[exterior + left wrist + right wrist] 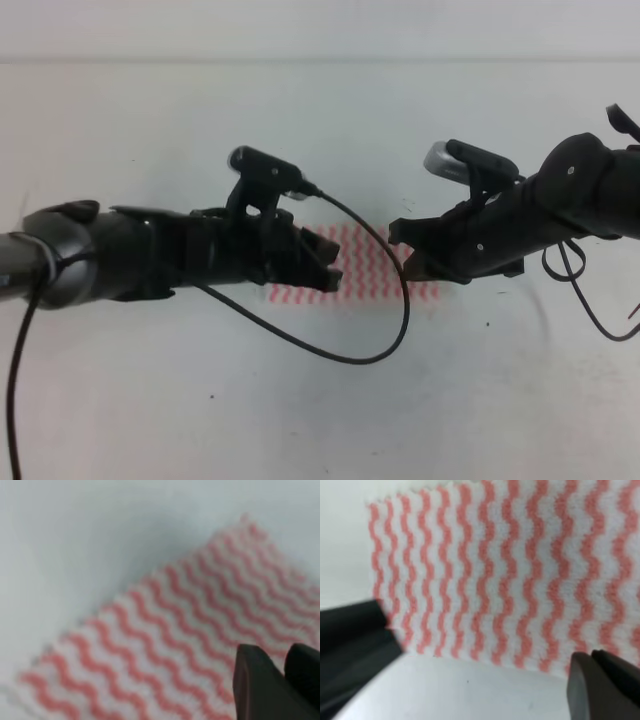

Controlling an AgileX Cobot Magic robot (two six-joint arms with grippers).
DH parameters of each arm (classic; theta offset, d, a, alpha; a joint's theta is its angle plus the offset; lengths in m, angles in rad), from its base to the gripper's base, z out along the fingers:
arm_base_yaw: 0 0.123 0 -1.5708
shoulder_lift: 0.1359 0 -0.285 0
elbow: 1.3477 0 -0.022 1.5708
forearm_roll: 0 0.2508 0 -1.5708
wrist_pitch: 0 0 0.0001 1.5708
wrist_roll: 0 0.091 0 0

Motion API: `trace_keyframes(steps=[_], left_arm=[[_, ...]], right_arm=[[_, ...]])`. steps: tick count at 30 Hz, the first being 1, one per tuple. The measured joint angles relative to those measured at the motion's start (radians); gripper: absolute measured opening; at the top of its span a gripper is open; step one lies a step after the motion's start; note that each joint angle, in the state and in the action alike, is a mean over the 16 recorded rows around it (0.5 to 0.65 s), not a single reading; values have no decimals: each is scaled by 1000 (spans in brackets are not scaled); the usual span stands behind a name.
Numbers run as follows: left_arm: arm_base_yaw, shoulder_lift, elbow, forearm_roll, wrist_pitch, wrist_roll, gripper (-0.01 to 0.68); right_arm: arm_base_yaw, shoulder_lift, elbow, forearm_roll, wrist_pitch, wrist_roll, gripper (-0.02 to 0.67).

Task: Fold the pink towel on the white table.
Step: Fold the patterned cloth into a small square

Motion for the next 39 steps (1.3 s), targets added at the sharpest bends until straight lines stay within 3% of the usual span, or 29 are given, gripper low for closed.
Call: trace_keyframes(steps=[15, 27, 39], left_arm=[[0, 7, 22, 36, -110, -3, 106], [0, -7, 22, 36, -89, 18, 106], [0, -20, 10, -1, -102, 85, 106]], right_arm=[[0, 0, -1, -3, 5, 1, -2], [0, 1, -55, -40, 56, 14, 130], [0, 1, -119, -310, 121, 274, 260]])
